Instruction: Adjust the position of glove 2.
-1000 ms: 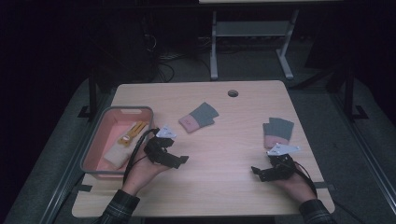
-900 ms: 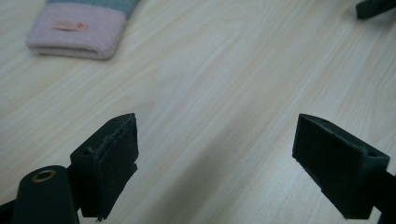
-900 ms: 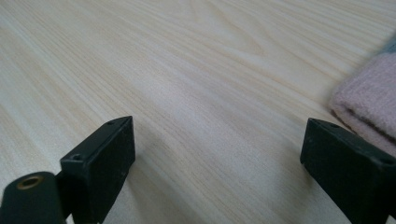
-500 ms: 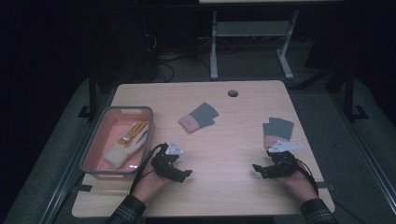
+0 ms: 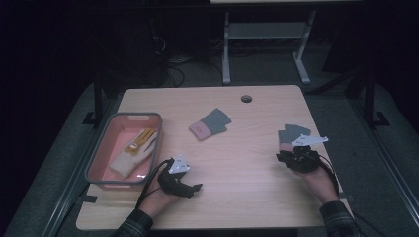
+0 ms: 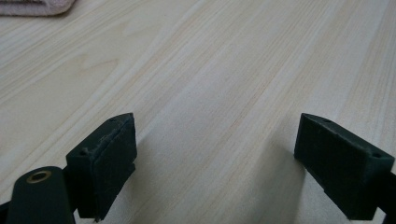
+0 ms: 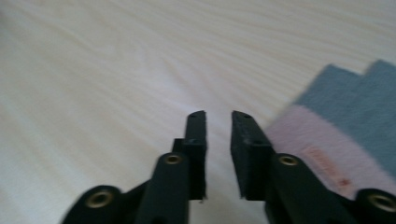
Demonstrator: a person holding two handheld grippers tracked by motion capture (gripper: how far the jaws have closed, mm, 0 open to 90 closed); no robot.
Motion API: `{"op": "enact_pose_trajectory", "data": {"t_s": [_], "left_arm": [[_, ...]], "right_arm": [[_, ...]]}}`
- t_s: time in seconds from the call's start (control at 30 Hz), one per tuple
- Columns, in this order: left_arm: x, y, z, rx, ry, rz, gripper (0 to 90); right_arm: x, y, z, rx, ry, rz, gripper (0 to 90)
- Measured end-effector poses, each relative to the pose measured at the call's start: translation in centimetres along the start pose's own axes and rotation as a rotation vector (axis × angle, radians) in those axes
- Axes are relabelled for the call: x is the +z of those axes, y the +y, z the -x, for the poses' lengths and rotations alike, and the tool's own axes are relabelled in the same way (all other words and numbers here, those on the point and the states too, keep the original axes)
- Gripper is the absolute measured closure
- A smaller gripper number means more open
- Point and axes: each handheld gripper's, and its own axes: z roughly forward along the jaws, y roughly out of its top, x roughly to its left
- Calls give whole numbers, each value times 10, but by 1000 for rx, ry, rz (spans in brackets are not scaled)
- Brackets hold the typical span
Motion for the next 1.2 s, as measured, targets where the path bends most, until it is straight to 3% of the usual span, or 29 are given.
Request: {"op": "enact_pose_trajectory", "data": {"t_s": [0.1, 0.47, 0.63, 0.97, 1.03, 1.2], "left_arm": [[-1, -1, 0, 0, 0, 0, 123], [-4, -4, 0, 1, -6, -1, 127], [-4, -3, 0, 5, -8, -1, 126], [-4, -3, 0, 7, -8, -2, 127], [-4, -3, 0, 7, -8, -2, 126], [-4, -3, 0, 8, -8, -3, 127]], "right_arm": [[-1, 4, 12, 10, -23, 13, 900], [-2, 5, 60, 46, -98, 23, 900], [0, -2, 74, 86, -92, 13, 900], [13, -7, 77, 78, -65, -40, 900], [15, -6, 74, 84, -44, -47, 900], [18, -2, 61, 42, -11, -66, 900]]}}
